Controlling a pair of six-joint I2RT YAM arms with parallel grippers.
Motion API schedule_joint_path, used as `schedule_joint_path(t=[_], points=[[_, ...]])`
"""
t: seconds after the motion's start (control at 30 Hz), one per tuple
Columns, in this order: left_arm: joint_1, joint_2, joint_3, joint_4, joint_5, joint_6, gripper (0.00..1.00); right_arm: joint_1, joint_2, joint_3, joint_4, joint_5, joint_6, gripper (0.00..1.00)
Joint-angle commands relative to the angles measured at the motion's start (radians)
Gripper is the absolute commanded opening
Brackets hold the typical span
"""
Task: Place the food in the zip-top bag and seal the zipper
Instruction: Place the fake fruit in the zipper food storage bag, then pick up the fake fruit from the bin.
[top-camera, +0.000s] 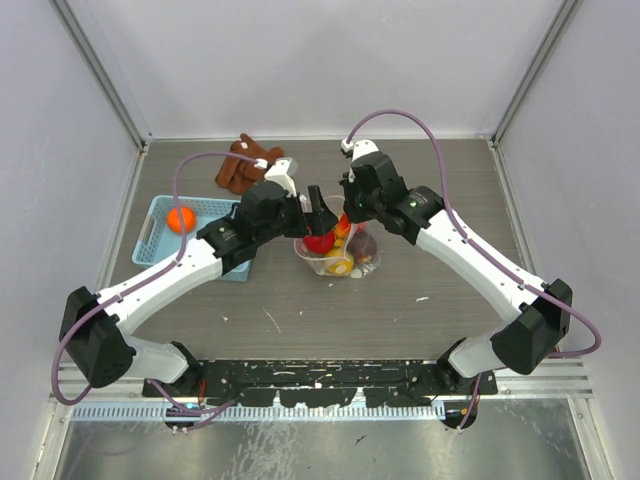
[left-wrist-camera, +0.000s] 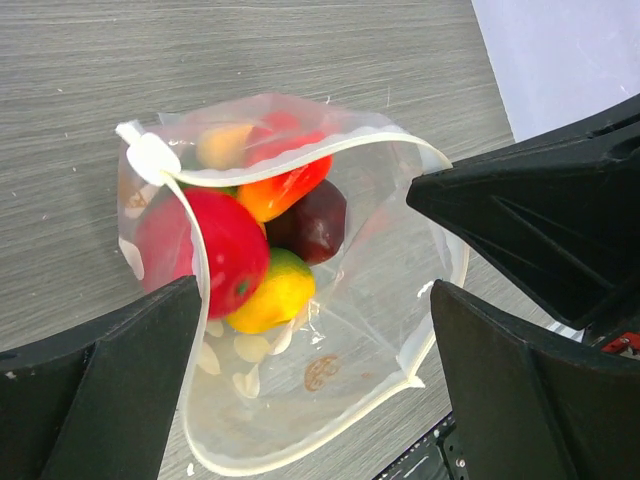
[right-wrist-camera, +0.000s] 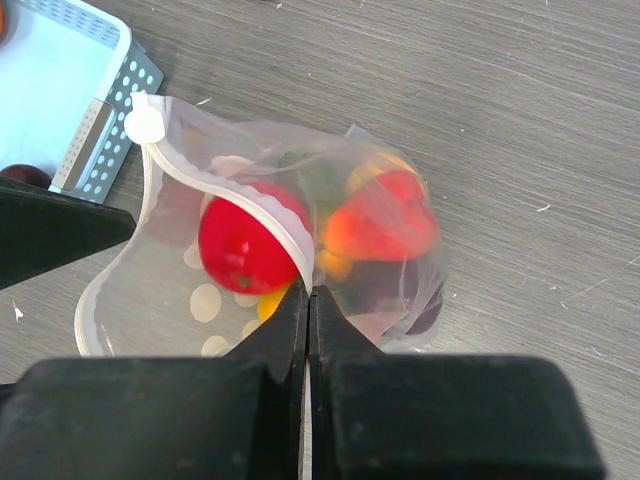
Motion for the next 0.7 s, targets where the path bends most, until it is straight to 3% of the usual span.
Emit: schedule_joint_path(t=[0.0,0.37,0.67], points=[[-0.003,-0.035,0.044,0.026,-0.018,0.015,0.98,0.001,-0.055,0.02,0.051,-0.008,0.013,0.0],[0.008,-0.132,0.092,-0.148,-0.17,0.058,0.98,0.0,-0.05,0.017,0.054,-0.008,0.011,0.0],[0.143,-0.18,0.101,-0.323,-0.272,0.043,0.98,0.0,-0.052,0.015,0.058,-0.009,0.011,0.0]])
